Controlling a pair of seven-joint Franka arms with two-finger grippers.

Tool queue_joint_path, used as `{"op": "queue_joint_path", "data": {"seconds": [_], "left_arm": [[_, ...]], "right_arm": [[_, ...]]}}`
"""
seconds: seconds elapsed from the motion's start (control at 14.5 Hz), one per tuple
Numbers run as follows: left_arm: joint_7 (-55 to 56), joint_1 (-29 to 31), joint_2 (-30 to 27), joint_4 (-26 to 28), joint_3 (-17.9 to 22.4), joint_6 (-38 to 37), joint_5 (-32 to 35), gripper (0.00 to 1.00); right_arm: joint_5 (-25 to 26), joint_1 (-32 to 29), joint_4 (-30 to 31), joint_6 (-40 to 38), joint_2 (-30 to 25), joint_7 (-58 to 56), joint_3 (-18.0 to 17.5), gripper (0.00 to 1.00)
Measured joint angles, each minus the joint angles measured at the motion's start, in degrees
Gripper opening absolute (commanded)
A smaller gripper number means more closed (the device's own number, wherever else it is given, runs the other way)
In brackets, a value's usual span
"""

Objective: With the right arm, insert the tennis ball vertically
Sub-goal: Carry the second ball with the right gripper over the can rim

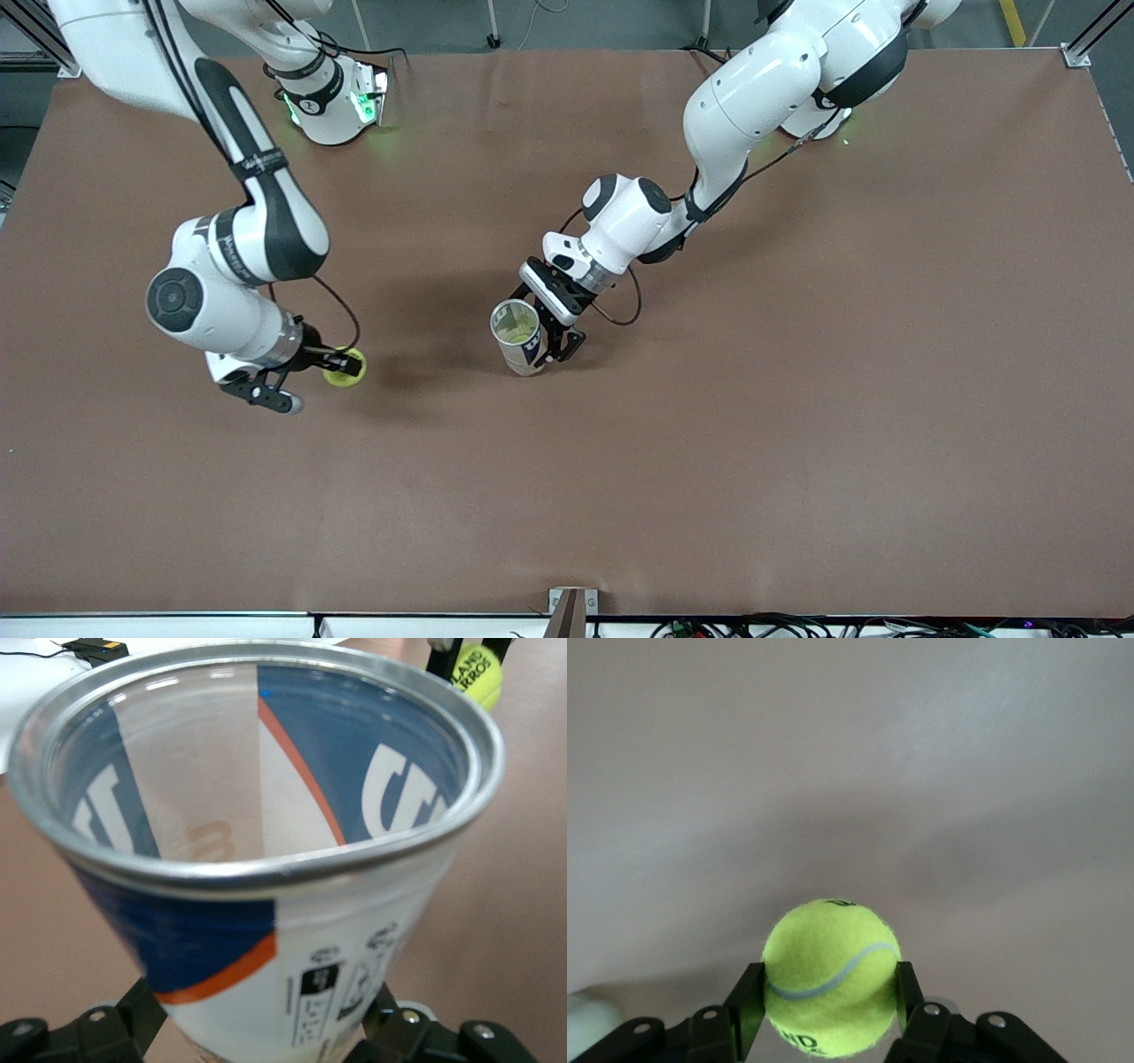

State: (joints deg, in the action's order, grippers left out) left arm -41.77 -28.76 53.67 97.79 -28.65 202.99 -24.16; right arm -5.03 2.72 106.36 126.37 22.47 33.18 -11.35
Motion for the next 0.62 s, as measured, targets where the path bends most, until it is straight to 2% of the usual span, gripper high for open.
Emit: {"op": "queue_joint_path", "data": {"seconds": [0.41,0.62], "left_arm": [[0.0,0.36,-0.03,0.01,-0.02,0.0,0.18,0.92],[0.0,0.38,-0.04,0.01,-0.05,0.0,0.18,0.92]], "right_arm": [[-0.48,0.32,-9.71,-8.02,-0.2,24.58,-10.11,0.0],[-4.63,1.26,-14.38,-9.51,-0.21,31.95,-11.92,0.0]]}}
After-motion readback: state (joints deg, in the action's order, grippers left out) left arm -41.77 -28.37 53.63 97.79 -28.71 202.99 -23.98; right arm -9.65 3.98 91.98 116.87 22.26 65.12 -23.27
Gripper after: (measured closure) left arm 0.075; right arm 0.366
